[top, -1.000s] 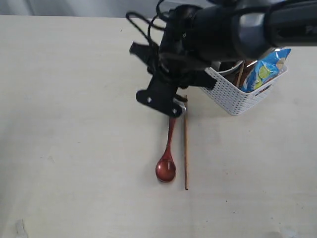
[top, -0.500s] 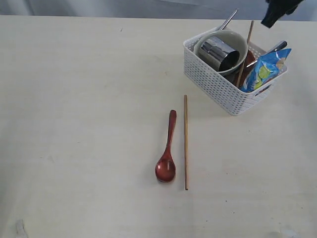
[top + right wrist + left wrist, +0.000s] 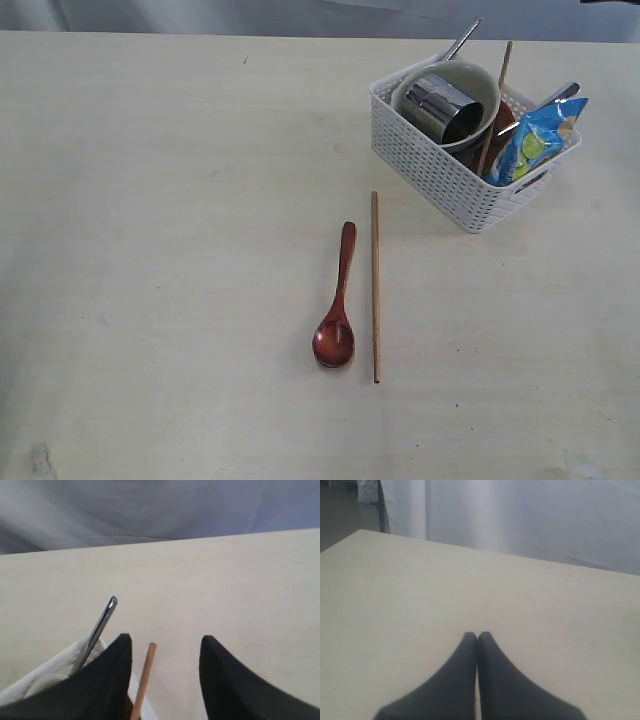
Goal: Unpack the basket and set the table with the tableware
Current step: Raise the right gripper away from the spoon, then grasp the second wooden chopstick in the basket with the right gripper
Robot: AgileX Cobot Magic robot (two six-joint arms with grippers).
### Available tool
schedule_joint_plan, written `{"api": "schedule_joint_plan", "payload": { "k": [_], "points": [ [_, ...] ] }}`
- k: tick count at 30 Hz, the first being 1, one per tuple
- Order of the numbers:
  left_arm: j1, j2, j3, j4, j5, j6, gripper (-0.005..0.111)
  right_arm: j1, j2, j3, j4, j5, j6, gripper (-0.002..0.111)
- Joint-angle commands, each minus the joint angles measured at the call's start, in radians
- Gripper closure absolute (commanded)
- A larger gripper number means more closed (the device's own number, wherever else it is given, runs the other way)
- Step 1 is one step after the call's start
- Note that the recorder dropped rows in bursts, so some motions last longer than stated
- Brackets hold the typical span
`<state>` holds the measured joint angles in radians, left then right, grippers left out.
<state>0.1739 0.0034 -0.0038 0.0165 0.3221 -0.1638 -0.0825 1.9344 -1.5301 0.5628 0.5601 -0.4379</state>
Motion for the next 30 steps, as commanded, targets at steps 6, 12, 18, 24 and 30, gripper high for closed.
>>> {"api": "schedule_joint_plan", "payload": {
  "k": [6,12,18,24,30],
  "points": [
    [0.003,-0.003,0.004,-0.002,-0.003,0.0,0.107,0.086,0.136,-0.005,0.043,-0.17,0.004,0.066],
    [0.003,-0.003,0.004,-0.002,-0.003,0.0,0.107,0.086,0.19,-0.005,0.043,-0.172,0.004,0.066],
    [0.003,-0.003,0.004,-0.002,-0.003,0.002,0.107,0.086,0.186,-0.005,0.043,-0.177,0.004,0.08],
    [0.003,-0.003,0.004,-0.002,-0.003,0.002,0.107,0.086,0.186,-0.005,0.041,-0.17,0.004,0.102],
    [0.003,-0.003,0.004,-0.002,-0.003,0.002,0.107,0.086,0.179,-0.005,0.041,-0.16,0.004,0.107]
  ]
}}
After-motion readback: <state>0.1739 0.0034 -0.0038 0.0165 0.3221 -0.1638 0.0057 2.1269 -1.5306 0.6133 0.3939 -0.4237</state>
